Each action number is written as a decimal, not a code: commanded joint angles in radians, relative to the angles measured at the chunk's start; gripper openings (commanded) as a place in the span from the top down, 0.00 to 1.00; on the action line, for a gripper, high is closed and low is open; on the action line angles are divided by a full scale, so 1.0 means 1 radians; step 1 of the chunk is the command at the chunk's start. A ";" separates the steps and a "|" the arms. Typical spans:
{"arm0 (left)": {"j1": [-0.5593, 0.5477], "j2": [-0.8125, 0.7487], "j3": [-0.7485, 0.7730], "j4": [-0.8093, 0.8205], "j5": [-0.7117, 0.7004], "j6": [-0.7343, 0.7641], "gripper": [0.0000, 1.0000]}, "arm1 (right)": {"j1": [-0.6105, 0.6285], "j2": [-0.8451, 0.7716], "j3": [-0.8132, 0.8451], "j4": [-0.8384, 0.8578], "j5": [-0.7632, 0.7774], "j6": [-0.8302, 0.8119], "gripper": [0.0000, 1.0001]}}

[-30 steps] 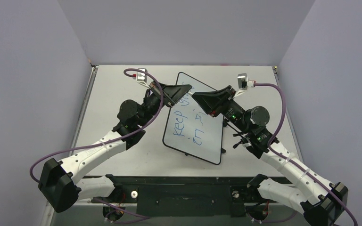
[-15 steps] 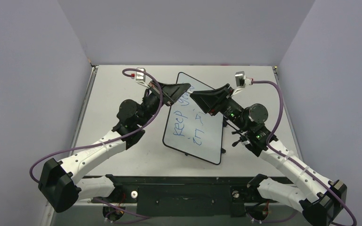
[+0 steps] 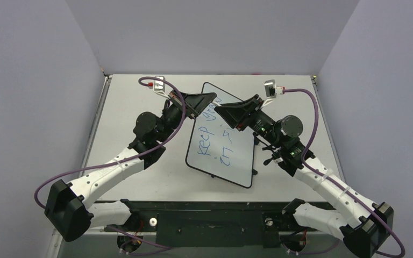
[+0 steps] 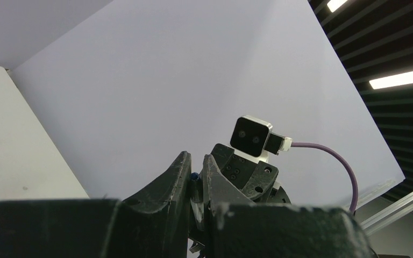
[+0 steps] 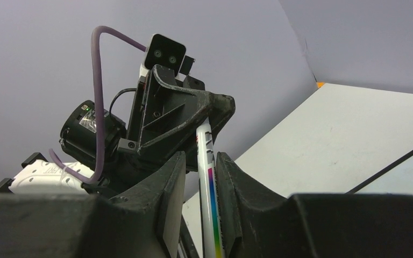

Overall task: Write a sentence on the whiteboard
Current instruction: Pass from the left arm to the right, then adjust the whiteboard at the center of the board.

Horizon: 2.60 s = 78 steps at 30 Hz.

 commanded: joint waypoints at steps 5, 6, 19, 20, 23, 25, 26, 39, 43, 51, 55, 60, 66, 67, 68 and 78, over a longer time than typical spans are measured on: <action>-0.011 0.014 0.017 -0.012 0.037 0.036 1.00 | 0.008 -0.015 0.039 0.093 -0.009 0.010 0.76; -0.012 0.012 0.016 -0.014 0.036 0.037 1.00 | 0.008 -0.020 0.034 0.097 -0.001 0.012 0.75; -0.012 -0.007 0.001 -0.018 0.023 0.041 1.00 | 0.008 -0.019 0.020 0.125 0.021 0.025 0.90; -0.012 -0.007 0.000 -0.018 0.023 0.042 1.00 | 0.008 -0.018 0.019 0.129 0.019 0.027 0.95; -0.010 -0.009 0.004 -0.026 0.026 0.055 1.00 | 0.008 -0.017 0.017 0.128 0.018 0.029 1.00; 0.001 -0.014 0.015 -0.054 0.038 0.070 0.96 | 0.008 -0.022 0.012 0.127 0.018 0.021 1.00; 0.006 -0.022 0.019 -0.075 0.042 0.079 0.85 | 0.009 -0.025 0.011 0.117 0.021 0.018 1.00; 0.296 -0.152 0.053 -0.624 0.088 0.389 0.46 | -0.029 -0.205 0.007 -0.528 0.735 -0.117 1.00; 0.287 -0.108 0.101 -0.768 0.093 0.503 0.49 | -0.130 -0.256 -0.028 -0.630 0.810 -0.064 1.00; 0.036 0.176 0.272 -0.844 -0.006 0.639 0.65 | -0.163 -0.257 0.129 -0.783 1.027 -0.056 1.00; -0.094 0.350 0.353 -0.823 0.001 0.645 0.72 | -0.164 -0.221 0.225 -0.832 1.063 -0.065 1.00; -0.205 0.567 0.492 -0.835 -0.002 0.634 0.77 | -0.162 -0.198 0.273 -0.858 1.054 -0.063 1.00; -0.308 0.799 0.667 -0.884 -0.036 0.655 0.78 | -0.164 -0.197 0.263 -0.859 1.041 -0.069 1.00; -0.313 0.844 0.685 -0.892 -0.045 0.658 0.79 | -0.163 -0.199 0.262 -0.859 1.040 -0.069 1.00; -0.322 0.864 0.721 -0.912 -0.051 0.663 0.79 | -0.164 -0.198 0.260 -0.859 1.038 -0.069 1.00; -0.354 1.044 0.831 -0.979 -0.068 0.701 0.80 | -0.164 -0.182 0.258 -0.860 1.022 -0.074 1.00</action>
